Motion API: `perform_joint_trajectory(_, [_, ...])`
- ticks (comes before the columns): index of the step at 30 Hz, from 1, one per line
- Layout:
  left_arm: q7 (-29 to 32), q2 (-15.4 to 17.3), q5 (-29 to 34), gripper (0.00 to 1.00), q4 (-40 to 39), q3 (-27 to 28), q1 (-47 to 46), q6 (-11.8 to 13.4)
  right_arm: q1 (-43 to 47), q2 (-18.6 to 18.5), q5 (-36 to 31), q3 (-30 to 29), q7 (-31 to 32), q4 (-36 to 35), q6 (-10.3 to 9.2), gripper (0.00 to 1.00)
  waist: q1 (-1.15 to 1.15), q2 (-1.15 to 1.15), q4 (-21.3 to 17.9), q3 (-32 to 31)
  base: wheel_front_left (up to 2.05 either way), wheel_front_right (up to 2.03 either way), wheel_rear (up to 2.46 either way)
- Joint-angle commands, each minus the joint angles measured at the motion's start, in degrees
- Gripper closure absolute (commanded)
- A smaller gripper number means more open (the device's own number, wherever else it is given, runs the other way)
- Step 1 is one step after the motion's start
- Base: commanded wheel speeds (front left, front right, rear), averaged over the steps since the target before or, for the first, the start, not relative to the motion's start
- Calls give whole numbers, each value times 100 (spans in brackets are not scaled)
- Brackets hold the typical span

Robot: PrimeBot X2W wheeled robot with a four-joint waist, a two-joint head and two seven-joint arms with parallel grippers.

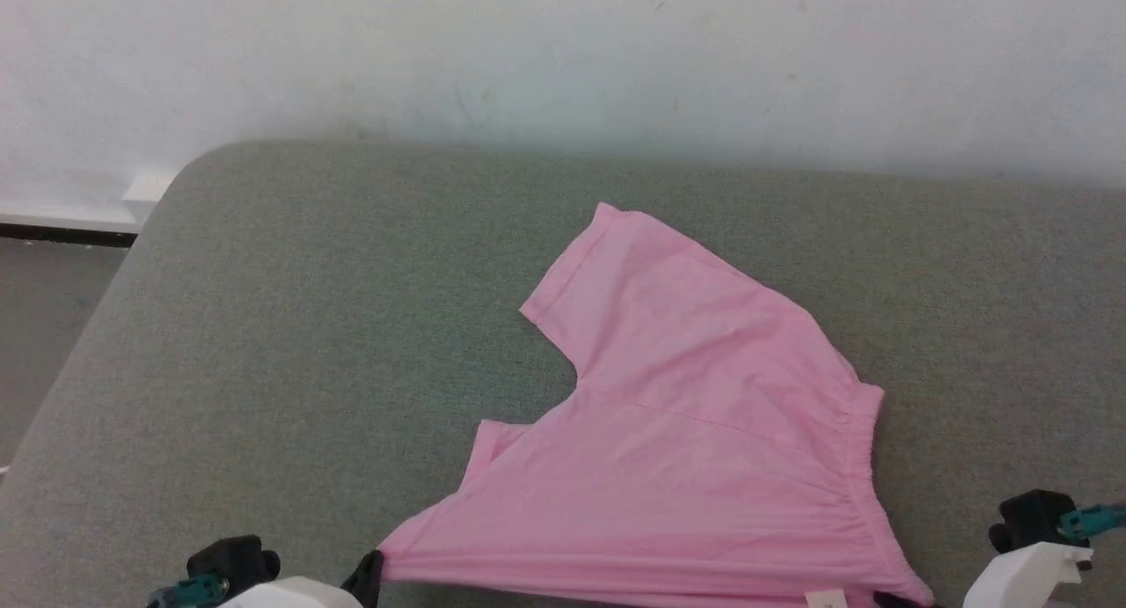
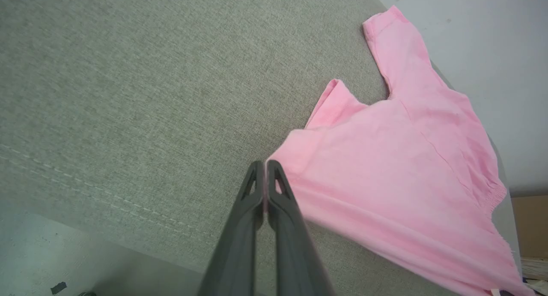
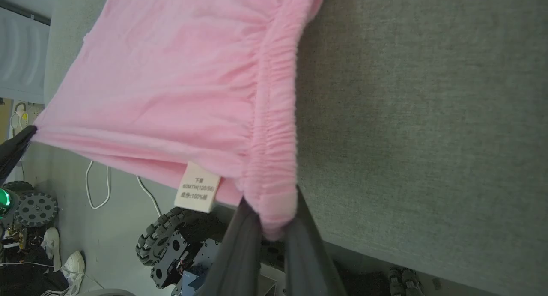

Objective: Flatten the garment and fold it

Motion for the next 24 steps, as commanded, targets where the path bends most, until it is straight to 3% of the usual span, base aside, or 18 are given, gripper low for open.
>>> perform_joint_trajectory(1, [-15, 154, -40, 100, -135, 170, 66, 108, 18, -83, -84, -131, 48, -210, -17, 100, 1, 0, -33, 15, 0, 0, 0])
perform_joint_trajectory(6, [47, 284, 30, 100, -326, 182, -173, 91, -271, -59, -118, -180, 48, -484, -17, 100, 1, 0, -108, 142, 0, 0, 0])
perform_joint_trajectory(12, [79, 354, 272, 100, -187, -12, -1290, -155, -853, -159, -78, -171, 129, -594, -17, 100, 1, 0, -175, 440, 0, 0, 0])
perform_joint_trajectory(24, [-244, -179, 655, 100, 1930, -573, -4341, -1078, -1991, -256, 138, -394, 155, -518, -17, 100, 1, 0, -451, 1553, 0, 0, 0])
